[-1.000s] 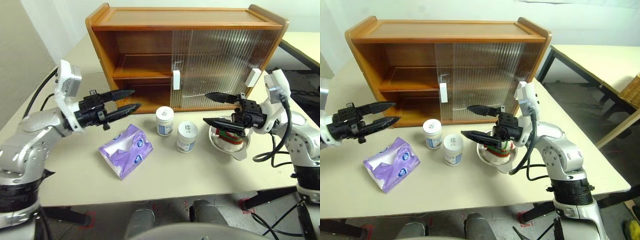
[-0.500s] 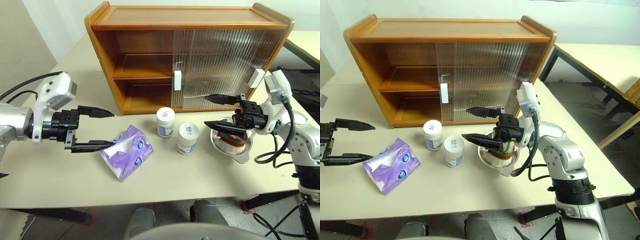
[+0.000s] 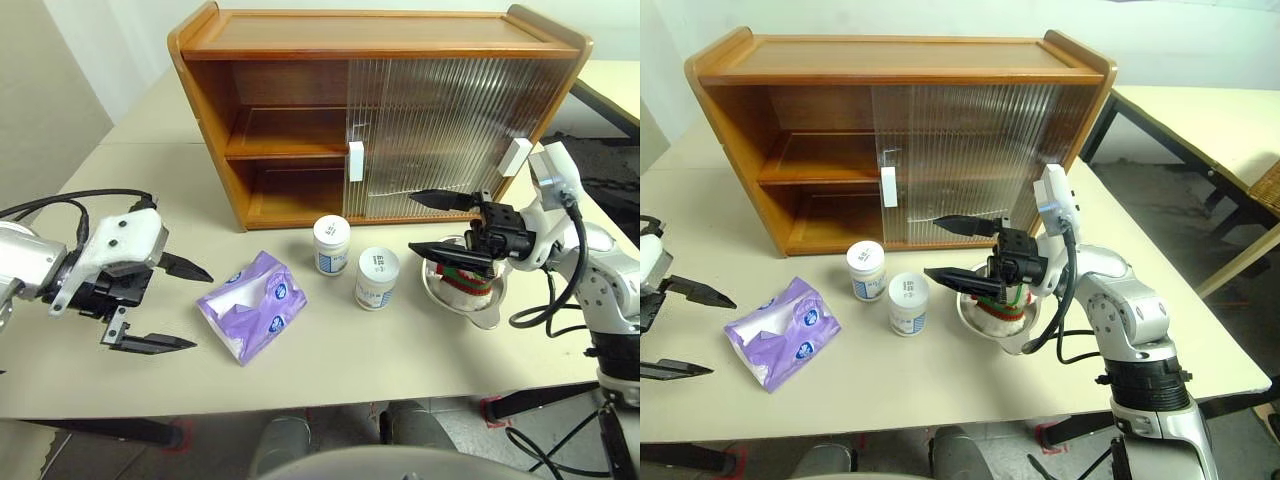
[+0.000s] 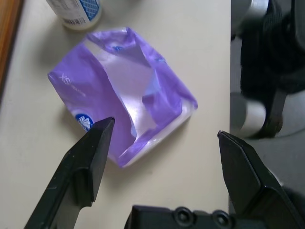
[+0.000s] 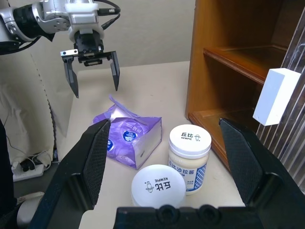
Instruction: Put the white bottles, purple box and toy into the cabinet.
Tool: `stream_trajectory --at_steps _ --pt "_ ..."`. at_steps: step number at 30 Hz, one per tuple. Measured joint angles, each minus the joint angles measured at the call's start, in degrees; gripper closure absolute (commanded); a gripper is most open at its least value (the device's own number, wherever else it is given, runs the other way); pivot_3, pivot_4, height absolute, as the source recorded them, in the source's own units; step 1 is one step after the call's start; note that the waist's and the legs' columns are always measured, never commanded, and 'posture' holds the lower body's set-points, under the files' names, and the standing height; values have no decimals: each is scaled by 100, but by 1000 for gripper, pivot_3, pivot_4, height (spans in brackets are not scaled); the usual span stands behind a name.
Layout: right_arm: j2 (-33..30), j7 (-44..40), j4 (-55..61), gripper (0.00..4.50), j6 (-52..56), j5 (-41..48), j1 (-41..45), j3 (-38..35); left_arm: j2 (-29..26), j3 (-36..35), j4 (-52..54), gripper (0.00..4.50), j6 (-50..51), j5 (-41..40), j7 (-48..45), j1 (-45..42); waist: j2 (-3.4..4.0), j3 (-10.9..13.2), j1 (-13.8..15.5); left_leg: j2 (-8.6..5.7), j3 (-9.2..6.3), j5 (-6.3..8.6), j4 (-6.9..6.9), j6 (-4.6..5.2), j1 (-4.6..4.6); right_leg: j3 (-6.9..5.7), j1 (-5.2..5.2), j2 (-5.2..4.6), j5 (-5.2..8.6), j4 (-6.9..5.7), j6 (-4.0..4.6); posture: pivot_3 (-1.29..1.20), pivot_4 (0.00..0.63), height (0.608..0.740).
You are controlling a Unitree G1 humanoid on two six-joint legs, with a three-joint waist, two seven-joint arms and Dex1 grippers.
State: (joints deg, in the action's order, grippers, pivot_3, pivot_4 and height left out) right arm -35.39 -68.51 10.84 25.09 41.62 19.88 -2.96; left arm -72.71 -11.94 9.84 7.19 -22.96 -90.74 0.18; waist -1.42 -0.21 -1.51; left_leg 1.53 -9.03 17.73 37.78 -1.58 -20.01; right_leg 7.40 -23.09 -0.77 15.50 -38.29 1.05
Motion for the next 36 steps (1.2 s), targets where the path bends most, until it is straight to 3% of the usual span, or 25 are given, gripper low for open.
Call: stream_trajectory --at_steps 6,14,27,30,36 --pt "1 84 44 0 14 1 -19 -4 328 628 -513 24 -985 473 -66 -426 4 -5 -31 2 0 -1 3 1 -4 0 -12 0 -7 0 11 -98 0 740" --pt "2 208 202 0 48 5 -92 -12 750 1264 -599 24 -1470 781 6 -695 5 -9 -83 2 2 0 4 2 -39 -6 -13 1 -7 1 11 -112 0 740" --pt "3 307 219 0 87 18 -91 -17 842 1951 -937 24 -2509 1616 150 -743 18 -21 -142 3 2 -3 10 6 -39 -7 -12 2 -9 0 8 -117 0 740" --pt "20 321 223 0 87 20 -91 -18 1030 2028 -981 579 -2541 1739 360 -745 27 -30 -145 3 2 -3 12 6 -40 -7 -11 2 -8 1 8 -121 0 740" --pt "34 355 231 0 87 21 -91 -18 1166 2072 -998 2653 -2521 1816 582 -777 49 -48 -157 3 2 -3 14 6 -38 -7 -5 2 -10 1 5 -122 0 740"
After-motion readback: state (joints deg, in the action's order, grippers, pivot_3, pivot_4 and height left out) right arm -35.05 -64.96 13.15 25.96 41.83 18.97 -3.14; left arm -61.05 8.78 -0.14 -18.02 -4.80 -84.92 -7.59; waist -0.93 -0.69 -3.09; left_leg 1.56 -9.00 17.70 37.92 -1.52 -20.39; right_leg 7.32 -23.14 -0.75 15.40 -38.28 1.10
